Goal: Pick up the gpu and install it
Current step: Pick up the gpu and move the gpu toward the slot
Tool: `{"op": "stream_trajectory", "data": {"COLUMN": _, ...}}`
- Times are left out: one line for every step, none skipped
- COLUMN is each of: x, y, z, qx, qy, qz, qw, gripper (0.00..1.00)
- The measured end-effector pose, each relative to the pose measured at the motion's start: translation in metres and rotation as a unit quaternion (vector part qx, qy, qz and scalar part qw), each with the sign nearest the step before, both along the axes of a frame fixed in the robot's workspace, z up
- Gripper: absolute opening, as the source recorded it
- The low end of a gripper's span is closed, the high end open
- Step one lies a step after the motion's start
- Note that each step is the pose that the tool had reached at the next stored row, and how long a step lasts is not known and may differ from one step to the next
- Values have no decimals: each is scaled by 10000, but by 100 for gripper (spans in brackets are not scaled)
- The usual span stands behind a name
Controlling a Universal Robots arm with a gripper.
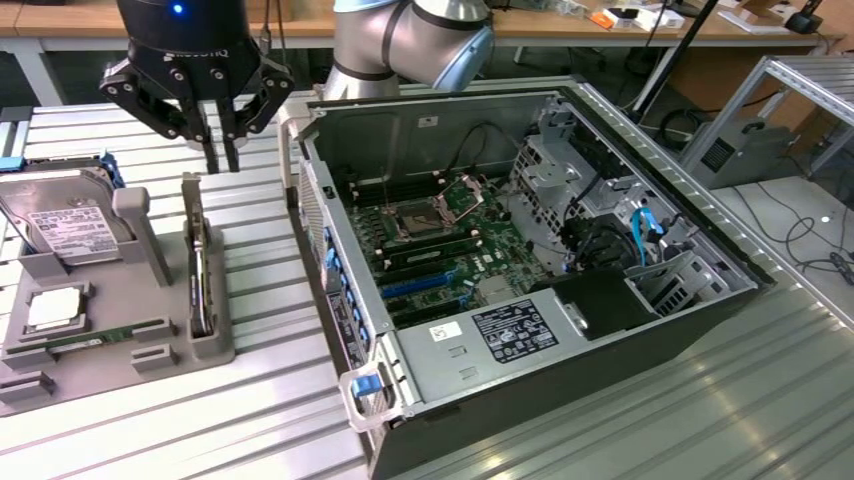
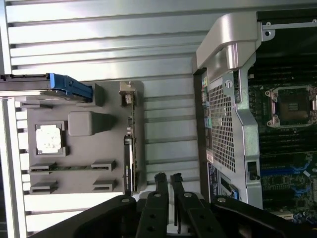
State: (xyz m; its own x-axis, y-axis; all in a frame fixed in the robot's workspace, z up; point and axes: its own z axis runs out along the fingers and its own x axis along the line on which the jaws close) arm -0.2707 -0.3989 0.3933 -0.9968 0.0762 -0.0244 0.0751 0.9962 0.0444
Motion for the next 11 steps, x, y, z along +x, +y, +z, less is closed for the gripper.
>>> {"op": "stream_trajectory", "data": {"x": 0, "y": 0, "z": 0, "qx": 0, "qy": 0, "qz": 0, "qw": 10000, "gripper": 23}}
{"op": "stream_trajectory", "data": {"x": 0, "y": 0, "z": 0, "qx": 0, "qy": 0, "qz": 0, "qw": 10000, "gripper": 29}}
{"op": "stream_trajectory", "data": {"x": 0, "y": 0, "z": 0, "qx": 0, "qy": 0, "qz": 0, "qw": 10000, "gripper": 42}}
{"op": "stream_trajectory", "data": {"x": 0, "y": 0, "z": 0, "qx": 0, "qy": 0, "qz": 0, "qw": 10000, "gripper": 42}}
{"op": "stream_trajectory", "data": {"x": 0, "y": 0, "z": 0, "qx": 0, "qy": 0, "qz": 0, "qw": 10000, "gripper": 42}}
{"op": "stream_trajectory", "data": {"x": 0, "y": 0, "z": 0, "qx": 0, "qy": 0, "qz": 0, "qw": 10000, "gripper": 42}}
{"op": "stream_trajectory", "data": {"x": 0, "y": 0, "z": 0, "qx": 0, "qy": 0, "qz": 0, "qw": 10000, "gripper": 42}}
{"op": "stream_trajectory", "data": {"x": 0, "y": 0, "z": 0, "qx": 0, "qy": 0, "qz": 0, "qw": 10000, "gripper": 42}}
{"op": "stream_trajectory", "data": {"x": 0, "y": 0, "z": 0, "qx": 0, "qy": 0, "qz": 0, "qw": 10000, "gripper": 42}}
{"op": "stream_trajectory", "data": {"x": 0, "y": 0, "z": -2, "qx": -1, "qy": 1, "qz": 0, "qw": 10000, "gripper": 42}}
{"op": "stream_trajectory", "data": {"x": -1, "y": 0, "z": -5, "qx": 0, "qy": 0, "qz": 0, "qw": 10000, "gripper": 42}}
